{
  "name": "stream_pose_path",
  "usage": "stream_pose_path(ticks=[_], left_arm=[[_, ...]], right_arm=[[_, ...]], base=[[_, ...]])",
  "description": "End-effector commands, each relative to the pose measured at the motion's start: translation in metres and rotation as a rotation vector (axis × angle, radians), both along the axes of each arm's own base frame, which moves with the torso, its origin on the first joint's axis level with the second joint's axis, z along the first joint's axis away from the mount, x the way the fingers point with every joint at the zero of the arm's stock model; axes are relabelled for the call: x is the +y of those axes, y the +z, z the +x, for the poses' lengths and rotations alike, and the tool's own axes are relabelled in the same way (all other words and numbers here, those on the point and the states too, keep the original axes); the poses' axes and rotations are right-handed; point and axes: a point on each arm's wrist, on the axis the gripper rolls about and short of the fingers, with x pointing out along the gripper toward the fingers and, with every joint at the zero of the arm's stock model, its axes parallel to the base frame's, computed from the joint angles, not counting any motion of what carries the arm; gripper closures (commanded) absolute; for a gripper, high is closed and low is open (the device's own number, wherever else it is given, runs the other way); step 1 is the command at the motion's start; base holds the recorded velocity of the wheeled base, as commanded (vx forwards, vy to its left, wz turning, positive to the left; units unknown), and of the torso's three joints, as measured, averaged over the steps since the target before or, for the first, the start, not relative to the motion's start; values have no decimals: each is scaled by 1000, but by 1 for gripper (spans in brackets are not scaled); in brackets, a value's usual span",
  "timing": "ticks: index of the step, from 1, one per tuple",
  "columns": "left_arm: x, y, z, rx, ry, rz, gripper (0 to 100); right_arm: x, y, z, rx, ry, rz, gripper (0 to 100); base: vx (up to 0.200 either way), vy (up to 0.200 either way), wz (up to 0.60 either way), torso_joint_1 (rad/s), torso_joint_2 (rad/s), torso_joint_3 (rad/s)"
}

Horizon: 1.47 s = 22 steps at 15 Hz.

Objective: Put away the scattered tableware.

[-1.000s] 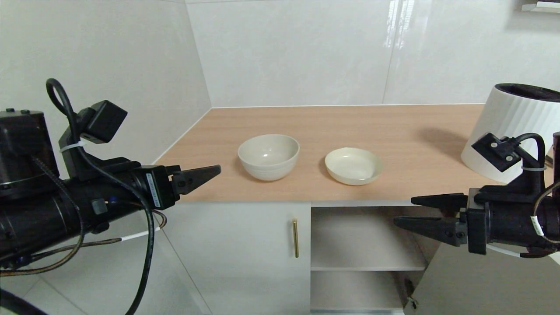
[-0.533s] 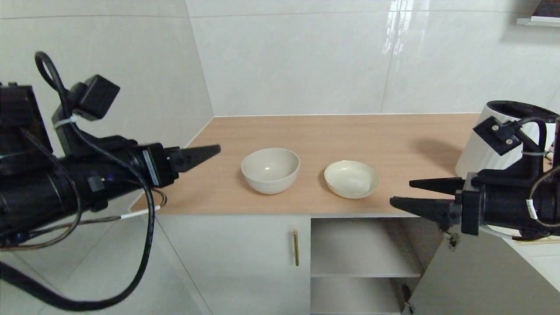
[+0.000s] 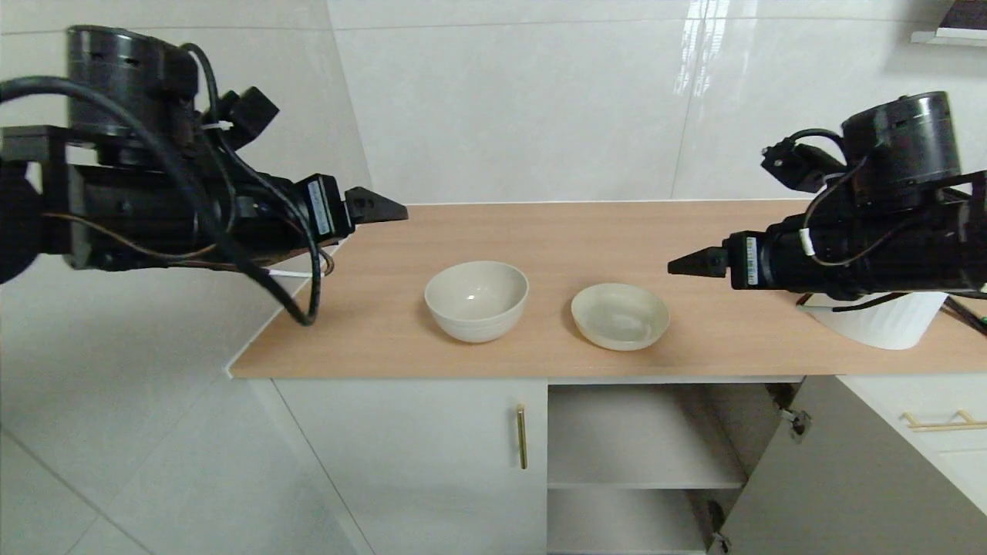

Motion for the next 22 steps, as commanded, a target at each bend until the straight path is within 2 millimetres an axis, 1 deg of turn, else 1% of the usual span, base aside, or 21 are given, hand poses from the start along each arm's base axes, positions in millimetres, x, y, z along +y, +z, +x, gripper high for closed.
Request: stream_pose_path(ticks=[1, 3, 4, 6, 7, 8, 12, 14, 16, 17, 18, 20, 22], left_arm=[[-12, -38, 44, 103, 83, 56, 0], [-20, -61, 64, 143, 163, 121, 0], [-22, -67, 71, 152, 173, 132, 0], [-32, -80, 79, 177, 154, 144, 0], [-33, -81, 79, 179, 152, 145, 0], [-42, -92, 86, 198, 138, 156, 0], [-48, -106, 104, 213, 140, 161, 0], [-50, -113, 110, 223, 139, 165, 0], [-51, -115, 112, 223, 139, 165, 0], [-51, -116, 113, 225, 140, 164, 100], [-52, -118, 114, 229, 140, 166, 100], [-52, -115, 113, 222, 142, 161, 100], [-51, -97, 101, 192, 145, 140, 100]], right_arm=[[11, -23, 23, 63, -15, -19, 0], [10, -26, 22, 69, -24, -24, 0], [10, -26, 22, 67, -37, -32, 0], [9, -29, 22, 72, -60, -48, 0], [9, -29, 22, 71, -59, -49, 0], [9, -31, 22, 76, -61, -50, 0], [9, -32, 22, 80, -61, -52, 0], [9, -31, 21, 78, -62, -52, 0], [8, -31, 21, 77, -62, -52, 0], [9, -31, 21, 77, -62, -52, 0], [9, -32, 22, 80, -62, -53, 0], [9, -33, 23, 81, -61, -55, 0], [9, -33, 24, 79, -72, -58, 0]], base=[[0, 0, 0, 0, 0, 0], [0, 0, 0, 0, 0, 0], [0, 0, 0, 0, 0, 0], [0, 0, 0, 0, 0, 0], [0, 0, 0, 0, 0, 0], [0, 0, 0, 0, 0, 0], [0, 0, 0, 0, 0, 0], [0, 0, 0, 0, 0, 0], [0, 0, 0, 0, 0, 0], [0, 0, 0, 0, 0, 0], [0, 0, 0, 0, 0, 0], [0, 0, 0, 0, 0, 0], [0, 0, 0, 0, 0, 0]])
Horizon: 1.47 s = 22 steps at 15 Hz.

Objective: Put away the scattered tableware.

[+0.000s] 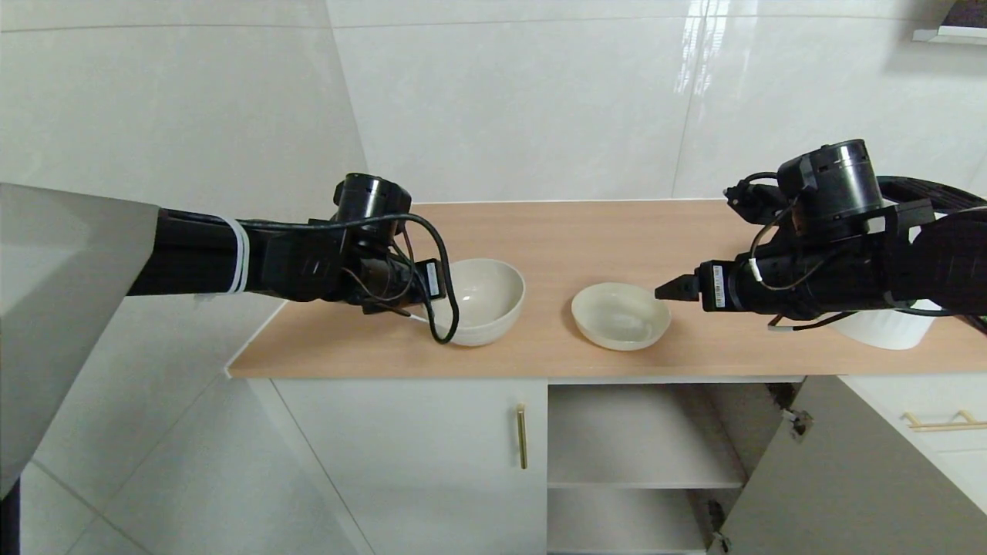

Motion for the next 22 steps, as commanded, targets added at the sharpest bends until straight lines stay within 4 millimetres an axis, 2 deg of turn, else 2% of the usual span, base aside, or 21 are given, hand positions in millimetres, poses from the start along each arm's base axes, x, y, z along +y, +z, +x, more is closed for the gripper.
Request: stream_pose_path(ticks=[1, 5, 8, 9, 11, 12, 13, 14, 17, 22], left_arm=[[1, 18, -14, -32, -4, -17, 100], [4, 40, -41, -63, -21, -29, 100], [6, 68, -70, -124, -44, -54, 100], [6, 68, -70, -124, -44, -54, 100], [4, 81, -90, -152, -75, -67, 100], [3, 83, -94, -156, -84, -70, 100], [2, 85, -99, -160, -94, -72, 100], [1, 86, -100, -163, -97, -73, 100], [0, 86, -102, -163, -100, -73, 100], [1, 88, -105, -167, -102, -75, 100]], right_arm=[[1, -3, 3, 6, -8, -8, 0], [6, -12, 18, 17, -61, -22, 0], [10, -18, 28, 37, -94, 10, 0], [10, -18, 28, 37, -94, 10, 0], [17, -35, 41, 60, -99, -10, 0], [19, -38, 46, 62, -116, -27, 0], [23, -53, 55, 72, -181, -88, 0], [24, -59, 61, 69, -218, -117, 0], [26, -67, 68, 78, -228, -125, 0], [26, -68, 71, 74, -242, -115, 0]], base=[[0, 0, 0, 0, 0, 0], [0, 0, 0, 0, 0, 0], [0, 0, 0, 0, 0, 0], [0, 0, 0, 0, 0, 0], [0, 0, 0, 0, 0, 0], [0, 0, 0, 0, 0, 0], [0, 0, 0, 0, 0, 0], [0, 0, 0, 0, 0, 0], [0, 0, 0, 0, 0, 0], [0, 0, 0, 0, 0, 0]])
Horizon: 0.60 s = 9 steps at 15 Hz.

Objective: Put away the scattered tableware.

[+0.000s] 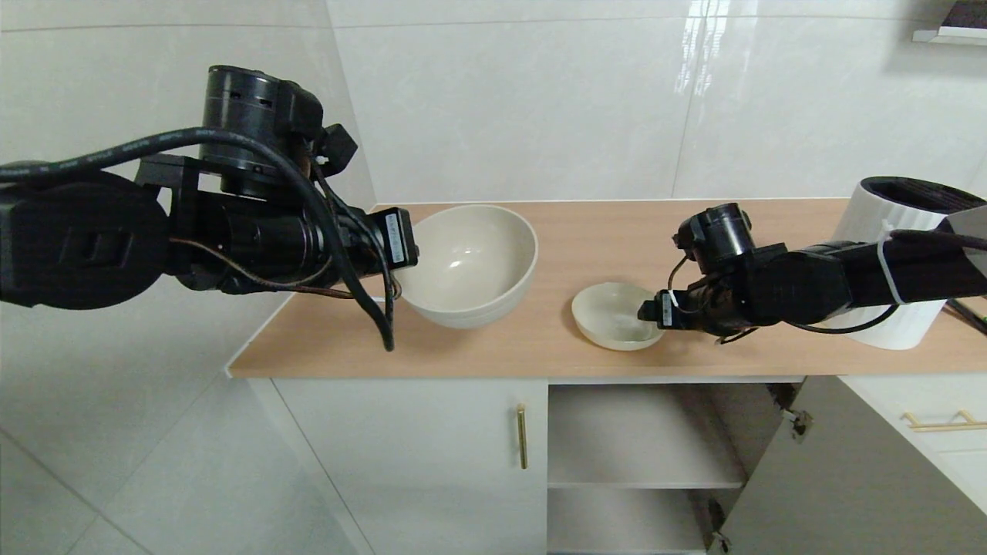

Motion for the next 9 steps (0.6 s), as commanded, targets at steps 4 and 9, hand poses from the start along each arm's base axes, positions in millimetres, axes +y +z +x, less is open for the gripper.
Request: stream_pose_path(ticks=[4, 9], left_arm=[[-1, 2, -5, -6, -8, -3, 100], [0, 2, -6, -1, -9, -1, 100]], right_arm=[[1, 1, 1, -6, -7, 25, 100], [0, 22, -10, -21, 34, 114, 100]], base=[[0, 0, 0, 0, 0, 0], [0, 0, 0, 0, 0, 0]])
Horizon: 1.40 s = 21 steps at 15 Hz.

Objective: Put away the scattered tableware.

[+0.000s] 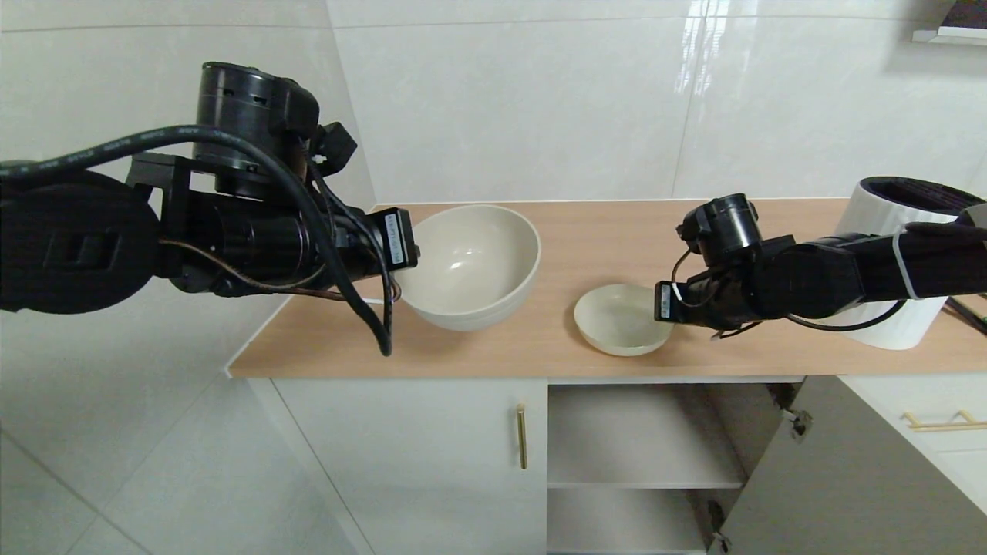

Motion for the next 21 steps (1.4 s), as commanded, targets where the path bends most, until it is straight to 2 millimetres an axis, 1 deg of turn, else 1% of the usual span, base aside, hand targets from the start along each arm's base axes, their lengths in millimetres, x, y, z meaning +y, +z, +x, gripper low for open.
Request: stream_pose_path(ticks=[1, 2, 3, 5, 6, 7, 8, 9, 10, 12, 14, 15, 16, 18, 19, 21], left_arm=[[0, -1, -1, 4, -2, 2, 100], [-1, -7, -4, 24, -6, 11, 100], [-2, -13, -12, 45, -19, 23, 100], [3, -22, -30, 76, -37, 38, 100], [5, -22, -36, 77, -41, 39, 100], [6, -25, -49, 85, -59, 43, 100], [8, -28, -52, 95, -59, 48, 100], [12, -35, -60, 119, -60, 60, 100], [17, -44, -69, 146, -60, 72, 100], [21, -56, -76, 182, -60, 91, 100], [24, -61, -80, 185, -63, 94, 100], [25, -66, -83, 151, -66, 85, 100], [26, -69, -84, 124, -69, 77, 100], [26, -72, -83, 114, -75, 83, 100], [25, -73, -82, 118, -75, 85, 100], [24, -76, -80, 131, -75, 92, 100]], right_arm=[[-2, 15, -9, -22, 10, 23, 100], [-8, 33, -26, 21, 38, 30, 100], [-8, 50, -43, 46, 90, 55, 100], [-13, 74, -75, 92, 173, 135, 100], [-16, 79, -81, 102, 183, 141, 100], [-20, 79, -90, 116, 180, 137, 100], [-22, 79, -94, 119, 180, 136, 100], [-28, 79, -106, 129, 179, 136, 100], [-35, 75, -123, 147, 181, 131, 100], [-44, 72, -144, 159, 190, 135, 100], [-50, 68, -157, 177, 198, 142, 100], [-48, 57, -163, 216, 213, 131, 100], [-46, 51, -167, 239, 227, 122, 100], [-44, 49, -163, 230, 225, 129, 100], [-41, 48, -158, 214, 207, 156, 100], [-39, 47, -152, 191, 178, 187, 100]], base=[[0, 0, 0, 0, 0, 0], [0, 0, 0, 0, 0, 0], [0, 0, 0, 0, 0, 0], [0, 0, 0, 0, 0, 0], [0, 0, 0, 0, 0, 0], [0, 0, 0, 0, 0, 0], [0, 0, 0, 0, 0, 0], [0, 0, 0, 0, 0, 0], [0, 0, 0, 0, 0, 0], [0, 0, 0, 0, 0, 0], [0, 0, 0, 0, 0, 0], [0, 0, 0, 0, 0, 0], [0, 0, 0, 0, 0, 0], [0, 0, 0, 0, 0, 0], [0, 0, 0, 0, 0, 0], [-200, 0, 0, -2, 2, 5]])
